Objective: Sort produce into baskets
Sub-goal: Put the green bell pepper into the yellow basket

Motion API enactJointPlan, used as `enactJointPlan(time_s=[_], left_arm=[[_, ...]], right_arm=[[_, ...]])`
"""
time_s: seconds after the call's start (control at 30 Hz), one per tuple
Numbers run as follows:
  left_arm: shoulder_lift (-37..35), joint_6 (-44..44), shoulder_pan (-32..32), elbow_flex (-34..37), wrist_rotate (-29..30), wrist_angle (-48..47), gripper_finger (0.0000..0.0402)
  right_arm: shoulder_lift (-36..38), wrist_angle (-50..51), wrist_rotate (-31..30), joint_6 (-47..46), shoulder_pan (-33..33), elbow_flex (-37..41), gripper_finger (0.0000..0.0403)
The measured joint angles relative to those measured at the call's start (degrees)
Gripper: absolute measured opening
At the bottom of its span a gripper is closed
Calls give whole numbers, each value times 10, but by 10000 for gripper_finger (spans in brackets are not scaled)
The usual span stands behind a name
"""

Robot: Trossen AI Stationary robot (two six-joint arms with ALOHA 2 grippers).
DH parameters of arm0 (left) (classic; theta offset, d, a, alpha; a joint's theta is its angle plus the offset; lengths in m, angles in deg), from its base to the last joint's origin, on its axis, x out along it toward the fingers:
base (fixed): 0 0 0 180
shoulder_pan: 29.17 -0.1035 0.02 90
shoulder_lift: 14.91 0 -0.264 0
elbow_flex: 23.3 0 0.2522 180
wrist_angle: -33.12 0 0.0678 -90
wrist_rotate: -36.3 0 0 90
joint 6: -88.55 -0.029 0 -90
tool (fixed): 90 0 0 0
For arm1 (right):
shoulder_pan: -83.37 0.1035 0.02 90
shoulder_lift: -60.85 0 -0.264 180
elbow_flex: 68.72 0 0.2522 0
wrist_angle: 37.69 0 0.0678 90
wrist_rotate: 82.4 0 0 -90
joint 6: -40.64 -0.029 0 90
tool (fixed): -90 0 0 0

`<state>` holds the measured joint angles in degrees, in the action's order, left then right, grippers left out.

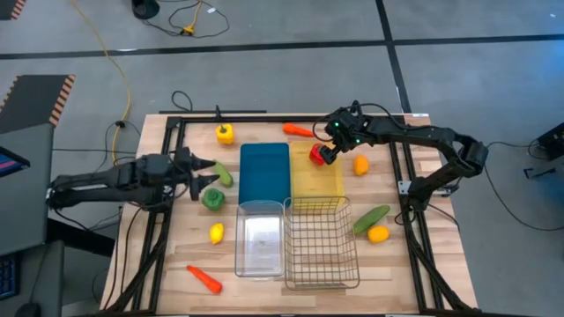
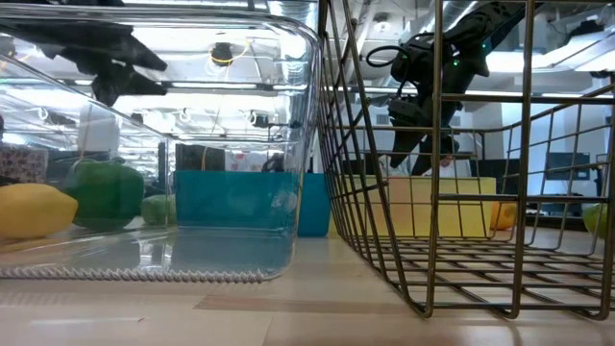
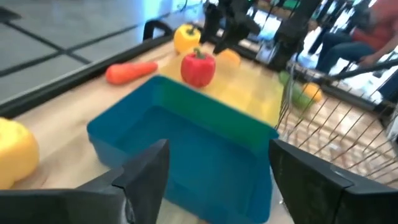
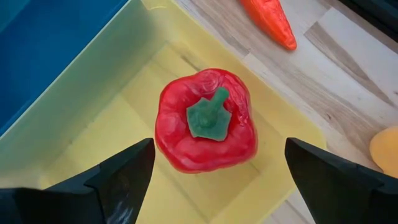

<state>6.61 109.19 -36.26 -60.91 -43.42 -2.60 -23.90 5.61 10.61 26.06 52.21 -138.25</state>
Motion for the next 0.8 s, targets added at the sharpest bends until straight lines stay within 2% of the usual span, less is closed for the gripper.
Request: enactJointPlan(time_s=[0.17,0.3,0.4,0.6,0.8], left_arm=[[47,0,0,0,-29,0,287],[74,0,0,-2,-74,-4,288],[93,-1,0,-30,-97,-32,288],[134,-30,0,-127,-66,-166,288],[189,50,0,-199,-38,-283,288]], right_arm=[[0,0,0,0,0,0,385],[0,0,0,0,0,0,385],[0,0,0,0,0,0,385],[0,0,0,0,0,0,385],[0,0,0,0,0,0,385]])
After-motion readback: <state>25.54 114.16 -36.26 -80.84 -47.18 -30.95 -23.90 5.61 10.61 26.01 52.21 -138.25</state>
